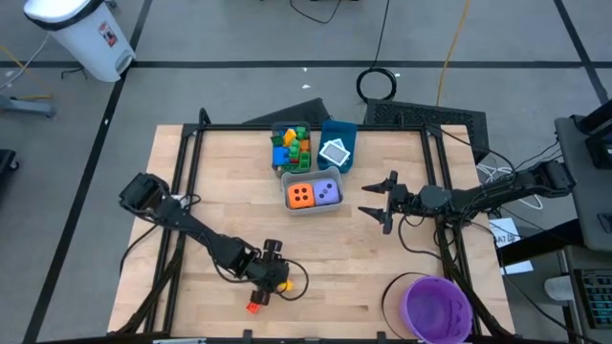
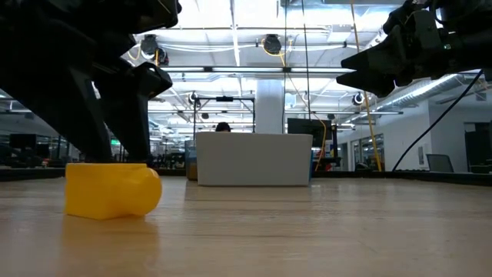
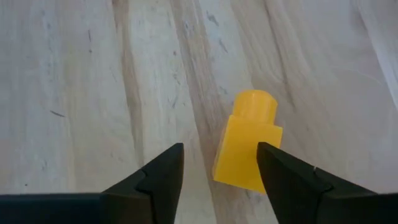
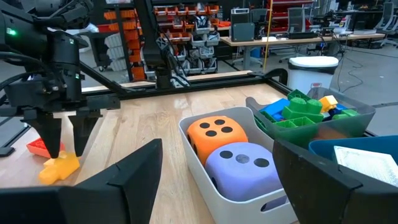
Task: Pick & Place Toys
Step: Put the yellow game piece into the black bin
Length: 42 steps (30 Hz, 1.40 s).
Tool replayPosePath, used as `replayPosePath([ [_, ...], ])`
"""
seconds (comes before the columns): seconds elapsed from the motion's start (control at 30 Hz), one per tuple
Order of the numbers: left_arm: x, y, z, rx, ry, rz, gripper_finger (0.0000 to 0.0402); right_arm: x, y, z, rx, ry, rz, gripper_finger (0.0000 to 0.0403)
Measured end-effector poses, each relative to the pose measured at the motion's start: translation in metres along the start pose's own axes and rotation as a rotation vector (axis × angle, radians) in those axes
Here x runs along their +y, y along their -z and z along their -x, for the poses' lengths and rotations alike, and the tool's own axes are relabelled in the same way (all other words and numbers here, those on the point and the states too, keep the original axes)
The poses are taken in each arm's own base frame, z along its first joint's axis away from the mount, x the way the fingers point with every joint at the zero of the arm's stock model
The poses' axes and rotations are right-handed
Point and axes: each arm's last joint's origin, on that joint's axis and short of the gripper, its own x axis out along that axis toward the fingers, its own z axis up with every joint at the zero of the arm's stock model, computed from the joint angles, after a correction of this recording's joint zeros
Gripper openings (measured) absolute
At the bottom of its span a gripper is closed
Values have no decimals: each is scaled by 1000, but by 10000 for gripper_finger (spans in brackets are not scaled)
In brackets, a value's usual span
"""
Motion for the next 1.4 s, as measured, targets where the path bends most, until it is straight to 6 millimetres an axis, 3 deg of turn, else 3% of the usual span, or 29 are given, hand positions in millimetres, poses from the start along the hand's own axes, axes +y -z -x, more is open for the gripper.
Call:
replayPosePath([
  [0.23, -4, 1, 1, 0, 6, -9, 236, 0, 0, 0, 0, 0, 0, 279],
  [0.9, -8, -7, 5, -2, 117, -34, 237, 0, 0, 0, 0, 0, 0, 279],
  [1.4, -5, -3, 1, -26, 47, -44, 237, 0, 3, 0, 24, 8, 46, 279],
])
